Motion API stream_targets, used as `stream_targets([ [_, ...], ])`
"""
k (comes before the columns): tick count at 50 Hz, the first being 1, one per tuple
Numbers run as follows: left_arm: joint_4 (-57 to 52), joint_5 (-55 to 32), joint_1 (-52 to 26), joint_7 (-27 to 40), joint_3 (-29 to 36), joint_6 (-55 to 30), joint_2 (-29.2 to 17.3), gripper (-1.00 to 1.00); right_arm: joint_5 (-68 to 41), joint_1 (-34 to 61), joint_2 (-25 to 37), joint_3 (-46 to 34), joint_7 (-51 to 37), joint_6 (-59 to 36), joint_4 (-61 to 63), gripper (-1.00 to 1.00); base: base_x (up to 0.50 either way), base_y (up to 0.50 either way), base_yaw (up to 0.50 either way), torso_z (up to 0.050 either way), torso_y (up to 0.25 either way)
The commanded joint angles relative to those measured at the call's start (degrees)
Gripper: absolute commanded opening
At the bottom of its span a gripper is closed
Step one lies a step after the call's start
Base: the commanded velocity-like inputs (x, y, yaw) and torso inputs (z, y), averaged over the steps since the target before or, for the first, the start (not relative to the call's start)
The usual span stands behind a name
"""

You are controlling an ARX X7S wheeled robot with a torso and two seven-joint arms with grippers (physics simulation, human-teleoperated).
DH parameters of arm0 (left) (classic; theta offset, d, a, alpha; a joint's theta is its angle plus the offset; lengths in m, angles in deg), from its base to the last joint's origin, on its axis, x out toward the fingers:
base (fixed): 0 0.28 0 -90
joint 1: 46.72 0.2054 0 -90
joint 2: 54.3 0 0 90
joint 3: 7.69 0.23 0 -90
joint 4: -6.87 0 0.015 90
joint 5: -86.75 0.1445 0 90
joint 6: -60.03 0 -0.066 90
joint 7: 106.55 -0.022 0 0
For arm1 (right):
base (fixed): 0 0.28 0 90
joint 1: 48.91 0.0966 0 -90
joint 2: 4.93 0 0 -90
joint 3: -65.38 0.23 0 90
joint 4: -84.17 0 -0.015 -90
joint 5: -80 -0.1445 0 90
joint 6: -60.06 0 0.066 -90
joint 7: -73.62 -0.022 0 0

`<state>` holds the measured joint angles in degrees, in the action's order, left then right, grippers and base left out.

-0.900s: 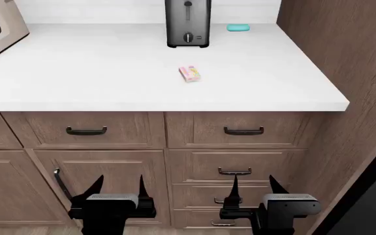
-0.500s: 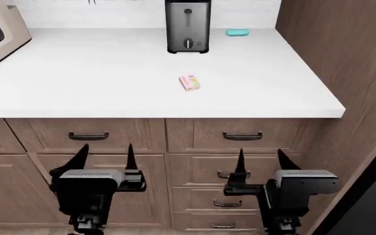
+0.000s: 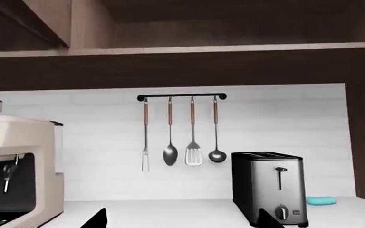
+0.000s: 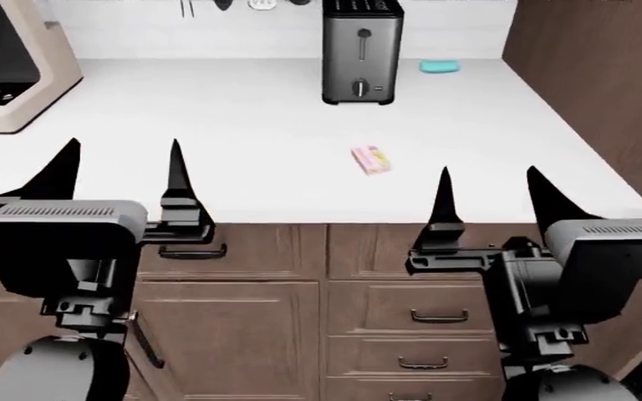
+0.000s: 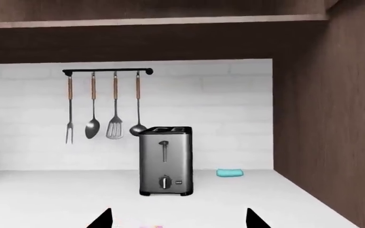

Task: Pick the bar and yogurt from the counter and place them in the cabinets closest to them.

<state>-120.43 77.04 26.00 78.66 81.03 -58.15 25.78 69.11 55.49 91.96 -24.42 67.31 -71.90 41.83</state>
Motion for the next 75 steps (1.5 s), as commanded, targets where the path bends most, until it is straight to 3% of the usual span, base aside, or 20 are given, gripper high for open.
stream_targets([
  [1, -2.43, 1.44, -2.01, 2.48, 0.93, -3.21, -1.29, 1.0, -0.58, 1.05, 1.23, -0.72, -1.28, -3.9, 4.19, 1.0, 0.29, 0.47, 0.0, 0.0, 0.0],
  [13, -2.33, 2.51, -1.72, 3.64, 2.11, -2.08, -1.9, 1.0, -0.57, 0.15, 3.08, -2.25, -0.54, -1.07, 4.46, 1.0, 0.47, 0.16, 0.0, 0.0, 0.0],
  [37, -2.7, 1.71, -1.52, 4.3, 2.67, -1.73, -2.48, 1.0, -2.47, 0.0, 3.18, -1.76, -1.66, -0.72, 4.04, 1.0, 0.5, -0.16, 0.0, 0.0, 0.0],
  [41, -2.9, 1.47, -1.54, 4.44, 2.62, -1.89, -2.57, 1.0, -3.74, 1.03, 3.29, -1.99, -2.06, -4.93, 4.47, 1.0, 0.12, 0.0, 0.0, 0.0, 0.004],
  [47, -2.74, 1.22, -1.56, 4.51, 2.74, -1.8, -2.75, 1.0, -6.76, 6.02, 3.81, -3.26, -2.87, -22.74, 4.85, 1.0, 0.0, 0.0, 0.0, 0.0, 0.0],
  [53, -2.82, 0.68, -1.63, 4.61, 2.63, -2.04, -2.82, 1.0, -9.91, 7.71, 4.4, -4.63, -1.09, -30.84, 3.19, 1.0, 0.0, 0.0, 0.0, 0.0, 0.0],
  [62, -2.75, 0.26, -1.82, 4.84, 2.68, -2.15, -3.0, 1.0, -11.25, 8.47, 5.55, -7.39, -0.4, -34.8, 1.32, 1.0, 0.0, 0.0, 0.0, 0.0, 0.0],
  [75, -2.77, -0.11, -1.87, 5.2, 2.9, -2.17, -3.35, 1.0, -9.86, 8.93, 6.56, -12.0, -0.52, -33.14, -8.35, 1.0, 0.0, 0.0, 0.0, 0.0, 0.0],
])
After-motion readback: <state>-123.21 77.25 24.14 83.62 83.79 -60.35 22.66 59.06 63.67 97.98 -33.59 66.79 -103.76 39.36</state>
